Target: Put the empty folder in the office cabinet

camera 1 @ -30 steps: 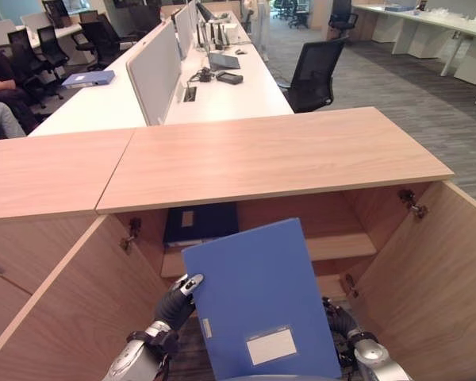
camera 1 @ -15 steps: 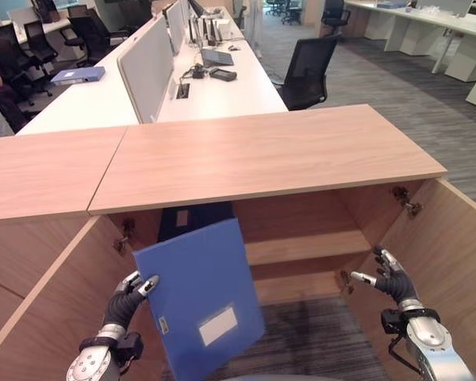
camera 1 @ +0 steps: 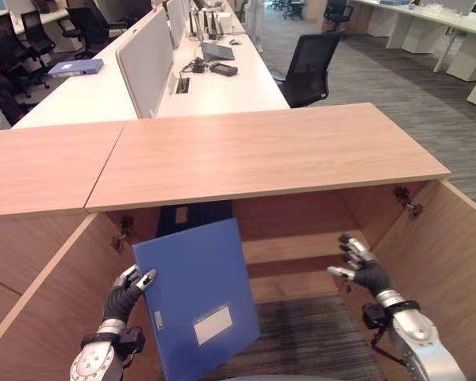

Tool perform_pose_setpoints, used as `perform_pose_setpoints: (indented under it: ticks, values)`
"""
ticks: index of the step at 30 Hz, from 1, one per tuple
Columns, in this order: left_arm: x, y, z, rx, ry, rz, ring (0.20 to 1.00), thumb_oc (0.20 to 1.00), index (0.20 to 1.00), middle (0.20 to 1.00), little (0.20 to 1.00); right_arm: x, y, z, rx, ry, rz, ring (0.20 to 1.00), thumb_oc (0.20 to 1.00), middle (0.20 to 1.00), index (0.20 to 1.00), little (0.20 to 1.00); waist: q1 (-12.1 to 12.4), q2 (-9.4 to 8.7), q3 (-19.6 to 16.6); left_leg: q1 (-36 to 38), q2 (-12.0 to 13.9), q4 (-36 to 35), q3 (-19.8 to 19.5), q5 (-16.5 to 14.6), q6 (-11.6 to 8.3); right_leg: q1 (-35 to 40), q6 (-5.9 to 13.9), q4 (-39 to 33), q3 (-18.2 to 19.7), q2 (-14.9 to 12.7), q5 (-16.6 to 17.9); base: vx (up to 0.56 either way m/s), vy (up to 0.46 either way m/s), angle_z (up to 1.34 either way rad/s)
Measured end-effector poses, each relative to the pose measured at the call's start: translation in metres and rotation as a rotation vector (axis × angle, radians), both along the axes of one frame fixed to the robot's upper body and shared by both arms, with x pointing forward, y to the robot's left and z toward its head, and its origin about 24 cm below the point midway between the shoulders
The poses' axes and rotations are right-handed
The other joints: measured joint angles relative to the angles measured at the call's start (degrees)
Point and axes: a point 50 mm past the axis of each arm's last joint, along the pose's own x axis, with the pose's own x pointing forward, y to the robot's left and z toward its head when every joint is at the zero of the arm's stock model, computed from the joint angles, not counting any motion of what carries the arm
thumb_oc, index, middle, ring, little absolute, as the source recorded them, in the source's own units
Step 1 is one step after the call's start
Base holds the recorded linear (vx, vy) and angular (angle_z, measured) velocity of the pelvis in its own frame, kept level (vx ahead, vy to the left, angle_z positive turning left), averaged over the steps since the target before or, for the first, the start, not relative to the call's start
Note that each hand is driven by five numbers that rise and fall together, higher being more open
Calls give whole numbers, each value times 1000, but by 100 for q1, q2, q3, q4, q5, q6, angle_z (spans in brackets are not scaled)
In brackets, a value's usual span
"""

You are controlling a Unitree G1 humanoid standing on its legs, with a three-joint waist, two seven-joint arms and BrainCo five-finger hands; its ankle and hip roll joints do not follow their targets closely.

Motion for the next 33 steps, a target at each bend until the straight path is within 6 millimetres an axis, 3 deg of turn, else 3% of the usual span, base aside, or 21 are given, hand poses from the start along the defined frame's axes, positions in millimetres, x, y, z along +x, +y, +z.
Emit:
perform_pose_setpoints:
  ticks: [7, 13, 18, 33]
  values:
    - [17, -9, 15, -3, -96, -43, 200, 200, 200, 200, 200, 12, 56, -13, 192, 78, 196, 1000, 1000, 1000, 1000, 1000, 49, -97, 51, -13, -2, 1, -54, 17, -21, 9, 3, 0, -24, 5, 4, -14, -4, 3]
    - [30, -27, 39, -16, -220, -124, 200, 200, 200, 200, 200, 18, 77, -9, 221, 75, 290, 1000, 1000, 1000, 1000, 1000, 165, -65, 72, -9, -10, 1, -106, 18, -22, 38, 7, 1, -74, 2, 9, -7, 1, 4]
    - [38, -40, 46, -38, -267, -191, 200, 200, 200, 200, 200, 25, 80, -5, 241, 59, 285, 1000, 1000, 1000, 1000, 1000, 189, -48, 82, 2, -8, 2, -126, 26, -32, 82, -21, 4, -115, 4, 26, -6, 1, 3]
    - [56, -64, 79, 0, -402, -391, 200, 200, 200, 200, 200, 18, 97, -16, 287, 128, 337, 1000, 1000, 1000, 1000, 1000, 161, -61, 82, 12, -6, 1, -133, 25, -34, 83, -21, 3, -143, 4, 27, 0, 0, 0]
